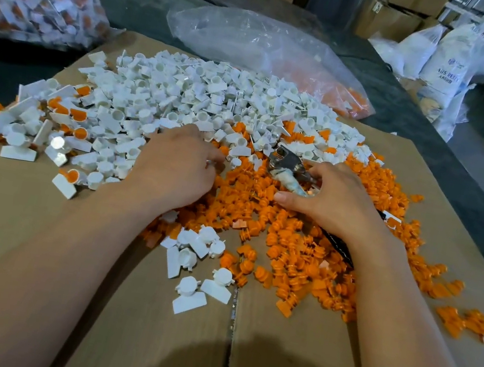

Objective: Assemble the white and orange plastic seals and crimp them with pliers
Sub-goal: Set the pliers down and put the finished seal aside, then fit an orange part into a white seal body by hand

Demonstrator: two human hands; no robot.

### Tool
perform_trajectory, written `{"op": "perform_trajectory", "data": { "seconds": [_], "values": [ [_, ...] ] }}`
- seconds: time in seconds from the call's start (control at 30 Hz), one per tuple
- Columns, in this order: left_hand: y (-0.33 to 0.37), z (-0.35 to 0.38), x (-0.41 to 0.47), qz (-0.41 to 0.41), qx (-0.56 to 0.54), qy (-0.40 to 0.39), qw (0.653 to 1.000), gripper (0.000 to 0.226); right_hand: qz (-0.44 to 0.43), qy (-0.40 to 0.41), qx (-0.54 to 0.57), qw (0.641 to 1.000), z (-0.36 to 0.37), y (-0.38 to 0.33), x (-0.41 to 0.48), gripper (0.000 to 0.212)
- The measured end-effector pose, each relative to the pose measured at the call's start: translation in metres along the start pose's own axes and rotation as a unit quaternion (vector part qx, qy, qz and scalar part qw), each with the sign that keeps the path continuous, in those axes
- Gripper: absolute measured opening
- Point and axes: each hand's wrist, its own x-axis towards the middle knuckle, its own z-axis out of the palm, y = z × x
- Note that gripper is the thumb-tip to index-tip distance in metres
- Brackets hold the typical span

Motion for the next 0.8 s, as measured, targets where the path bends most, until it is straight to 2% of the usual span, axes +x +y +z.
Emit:
{"op": "perform_trajectory", "data": {
  "seconds": [0.3,0.4,0.5,0.6,0.7,0.8],
  "values": [
    [0.001,0.001,-0.002,0.003,-0.035,0.035,0.999,0.022,-0.002,0.029,0.014,0.999,-0.002,0.001,0.000,0.073],
    [0.002,0.000,-0.002,-0.001,-0.043,0.051,0.998,0.021,-0.025,0.119,0.054,0.991,-0.005,-0.004,-0.002,0.056],
    [0.002,0.000,-0.001,-0.007,-0.051,0.069,0.996,0.020,-0.090,0.199,0.125,0.968,-0.009,-0.015,-0.007,0.032],
    [0.002,0.002,-0.001,-0.006,-0.062,0.060,0.996,0.024,-0.195,0.164,0.116,0.960,-0.006,-0.033,-0.012,0.023],
    [0.003,0.005,-0.002,-0.004,-0.061,0.034,0.998,0.032,-0.287,0.105,0.074,0.949,0.004,-0.049,-0.010,0.027],
    [0.003,0.006,-0.002,0.010,-0.030,0.019,0.999,0.032,-0.315,0.062,0.026,0.947,0.014,-0.057,-0.006,0.033]
  ]
}}
